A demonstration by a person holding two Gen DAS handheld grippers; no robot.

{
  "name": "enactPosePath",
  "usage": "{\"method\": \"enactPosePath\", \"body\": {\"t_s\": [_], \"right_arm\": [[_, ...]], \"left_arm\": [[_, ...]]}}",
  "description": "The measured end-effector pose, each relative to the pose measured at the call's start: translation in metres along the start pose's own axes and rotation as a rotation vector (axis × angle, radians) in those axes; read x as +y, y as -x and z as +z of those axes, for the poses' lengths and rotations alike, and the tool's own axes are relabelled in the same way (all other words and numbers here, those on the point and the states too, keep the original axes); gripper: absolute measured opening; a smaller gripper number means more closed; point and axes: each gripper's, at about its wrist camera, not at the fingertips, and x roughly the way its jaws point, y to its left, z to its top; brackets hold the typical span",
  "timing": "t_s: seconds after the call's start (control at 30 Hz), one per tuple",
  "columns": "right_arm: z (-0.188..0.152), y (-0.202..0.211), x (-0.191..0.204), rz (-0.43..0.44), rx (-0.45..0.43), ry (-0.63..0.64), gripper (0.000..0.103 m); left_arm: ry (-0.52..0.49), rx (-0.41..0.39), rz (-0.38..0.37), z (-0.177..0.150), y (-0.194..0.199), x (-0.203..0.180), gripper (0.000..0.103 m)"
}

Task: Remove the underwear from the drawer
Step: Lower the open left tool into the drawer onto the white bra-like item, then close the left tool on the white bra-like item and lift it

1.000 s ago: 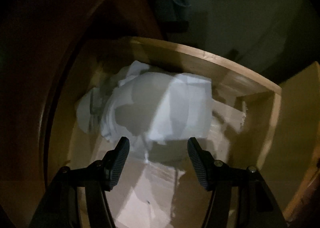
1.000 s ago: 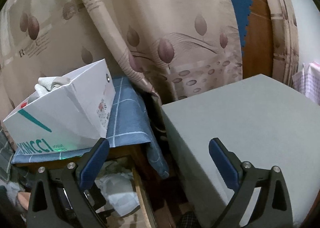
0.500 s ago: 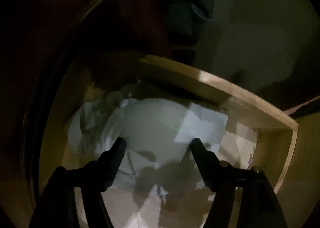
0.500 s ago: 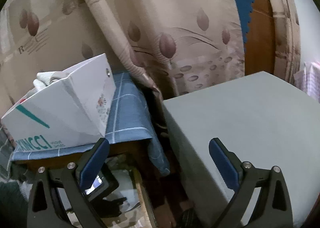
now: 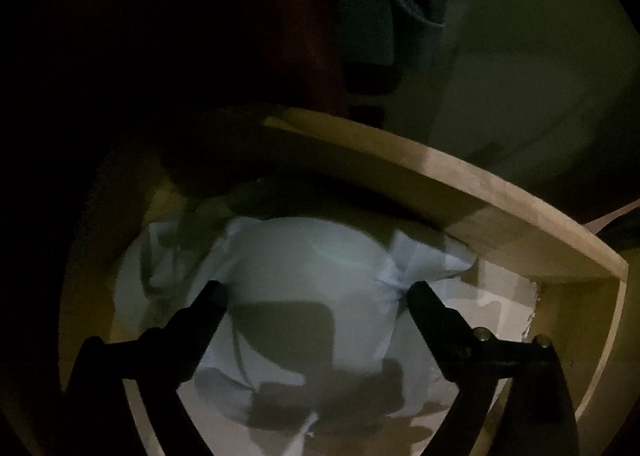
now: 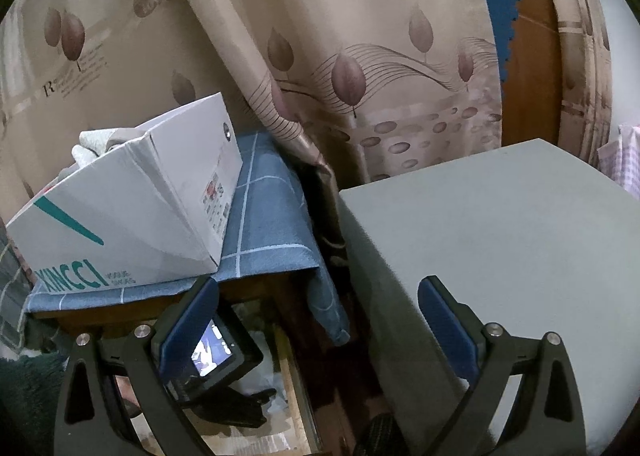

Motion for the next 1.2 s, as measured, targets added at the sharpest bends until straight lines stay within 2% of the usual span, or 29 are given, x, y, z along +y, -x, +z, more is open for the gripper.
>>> {"method": "enactPosePath", "body": {"t_s": [0.17,0.33,0.5,0.6,0.67,0.77,0.93,1.0,1.13,1.2], "right_arm": [[-0.003,-0.001,0.004,0.016,0.006,0.015,0.099],[-0.004,-0.003,0.006,0.022,0.01,0.021,0.099],[-0.005,-0.004,0.007,0.03,0.017,0.025,0.099],[-0.005,-0.004,0.006,0.034,0.019,0.023,0.099],[-0.005,-0.002,0.006,0.045,0.007,0.021,0.099],[-0.006,-0.002,0.008,0.052,0.01,0.032,0.099],[-0.007,-0.004,0.008,0.057,0.019,0.035,0.099],[-0.006,-0.005,0.008,0.056,0.025,0.037,0.099],[-0.006,-0.009,0.008,0.055,0.041,0.031,0.099],[-0.007,-0.011,0.009,0.053,0.051,0.035,0.099]], "left_arm": [[0.01,-0.012,-0.006,-0.001,0.002,-0.003,0.1],[0.036,0.008,-0.016,-0.01,-0.005,0.02,0.096],[0.091,0.027,-0.056,-0.014,-0.001,0.027,0.079],[0.096,0.034,-0.056,-0.016,0.002,0.028,0.057],[0.118,0.042,-0.066,-0.018,0.007,0.033,0.038],[0.14,0.057,-0.072,-0.023,0.013,0.036,0.028],[0.155,0.07,-0.077,-0.038,0.024,0.034,0.025],[0.148,0.07,-0.04,-0.044,0.031,0.036,0.024],[0.177,0.089,-0.049,-0.056,0.043,0.045,0.024],[0.151,0.105,-0.023,-0.065,0.047,0.042,0.024]]}}
